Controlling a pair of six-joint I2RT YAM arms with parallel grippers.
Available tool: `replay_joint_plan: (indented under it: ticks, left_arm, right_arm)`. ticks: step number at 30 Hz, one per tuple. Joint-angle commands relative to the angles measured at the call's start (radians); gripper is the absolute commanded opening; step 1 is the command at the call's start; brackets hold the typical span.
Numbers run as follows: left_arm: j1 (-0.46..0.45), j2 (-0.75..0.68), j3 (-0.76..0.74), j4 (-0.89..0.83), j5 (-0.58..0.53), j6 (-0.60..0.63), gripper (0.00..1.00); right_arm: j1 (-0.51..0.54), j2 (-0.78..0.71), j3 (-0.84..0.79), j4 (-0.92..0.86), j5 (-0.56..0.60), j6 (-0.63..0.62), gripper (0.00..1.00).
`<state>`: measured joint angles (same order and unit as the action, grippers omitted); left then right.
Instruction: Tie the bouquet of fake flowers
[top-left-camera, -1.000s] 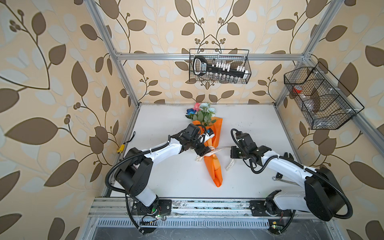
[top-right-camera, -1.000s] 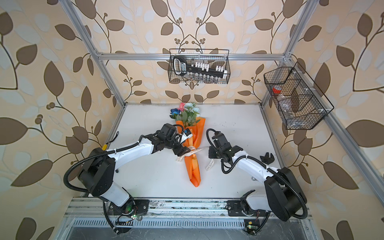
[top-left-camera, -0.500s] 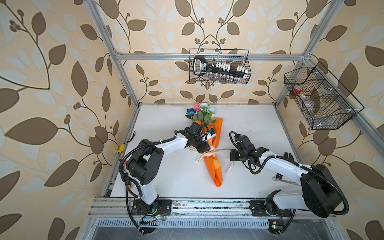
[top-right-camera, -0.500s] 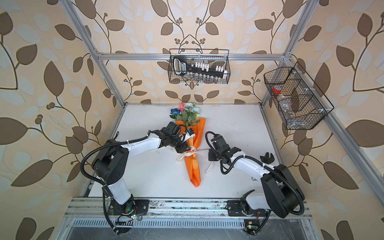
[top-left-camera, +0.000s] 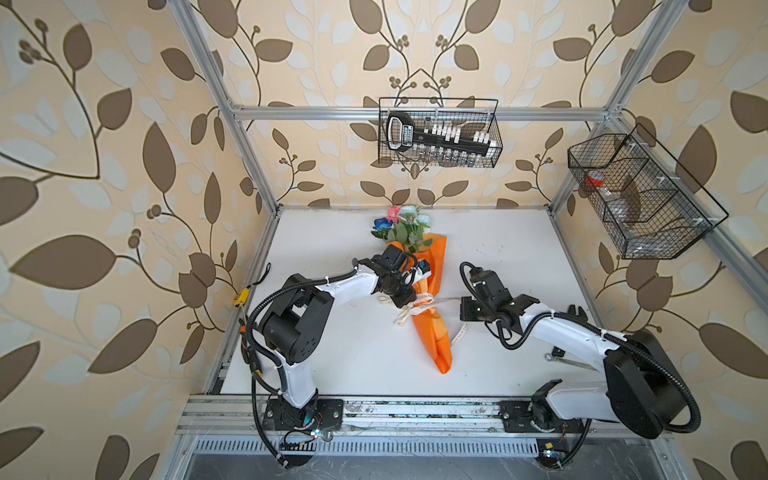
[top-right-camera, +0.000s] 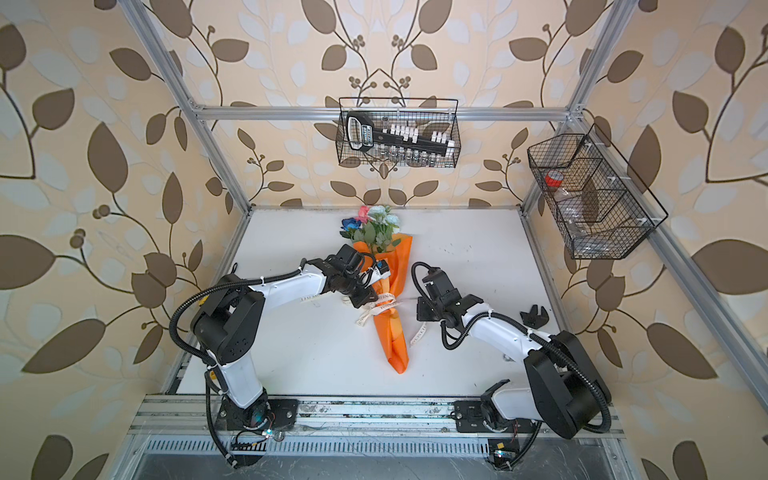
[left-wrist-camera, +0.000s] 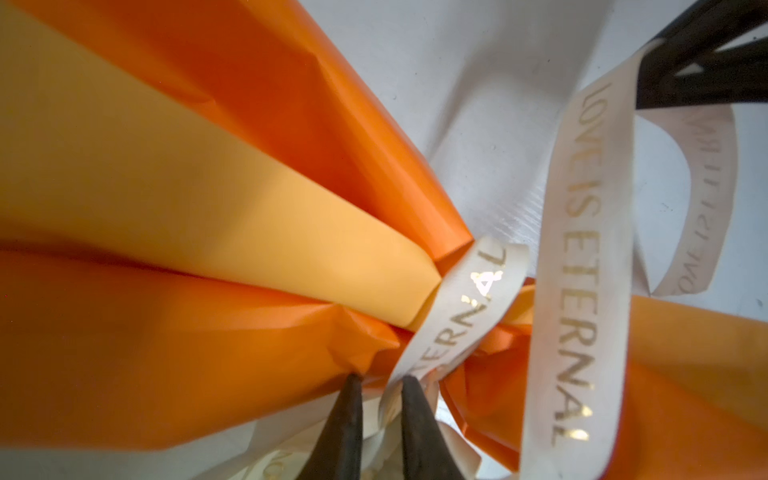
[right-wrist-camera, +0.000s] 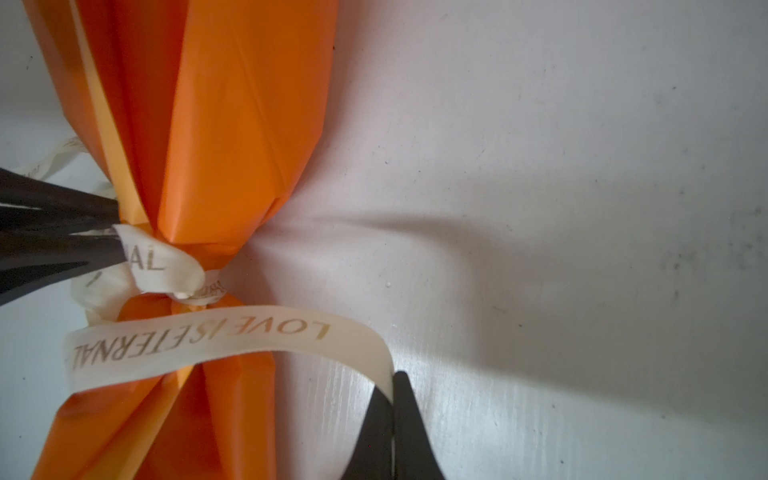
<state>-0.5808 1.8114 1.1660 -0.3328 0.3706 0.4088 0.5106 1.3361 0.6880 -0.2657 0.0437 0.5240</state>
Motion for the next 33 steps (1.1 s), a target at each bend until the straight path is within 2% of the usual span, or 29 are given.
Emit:
replay_joint_plan:
  ticks: [1,4,7,11,17,21,27,33]
  left_arm:
    - [0.010,-0.021,0.001,0.005,0.066,-0.019,0.20]
    - [0.010,-0.031,-0.006,0.010,0.102,-0.048,0.27]
    - [0.007,-0.018,-0.006,0.020,0.131,-0.079,0.27]
    - [0.004,0.013,0.004,0.006,0.095,-0.099,0.26]
    - [0.001,0.013,0.004,-0.005,0.074,-0.102,0.14]
    - [-0.004,0.004,-0.012,0.015,0.048,-0.115,0.00]
    - [-0.009,-0.063,-0.065,0.106,-0.050,-0.180,0.00]
    - [-0.030,-0.179,-0.129,0.209,-0.158,-0.246,0.00]
  right_arm:
    - [0.005,-0.029,-0.003,-0.007,-0.006,0.011,0.00]
    - [0.004,-0.032,0.005,-0.007,-0.008,0.011,0.00]
    - [0.005,-0.026,0.007,0.000,-0.011,0.010,0.00]
    - [0.006,-0.023,0.004,0.012,-0.024,0.014,0.00]
    - [0.008,-0.042,0.005,0.014,-0.027,0.017,0.00]
    - [0.008,-0.048,0.005,0.017,-0.021,0.020,0.00]
    - [0.007,-0.086,-0.007,0.003,0.024,0.029,0.00]
    - [0.008,-0.167,-0.048,-0.040,0.117,0.030,0.00]
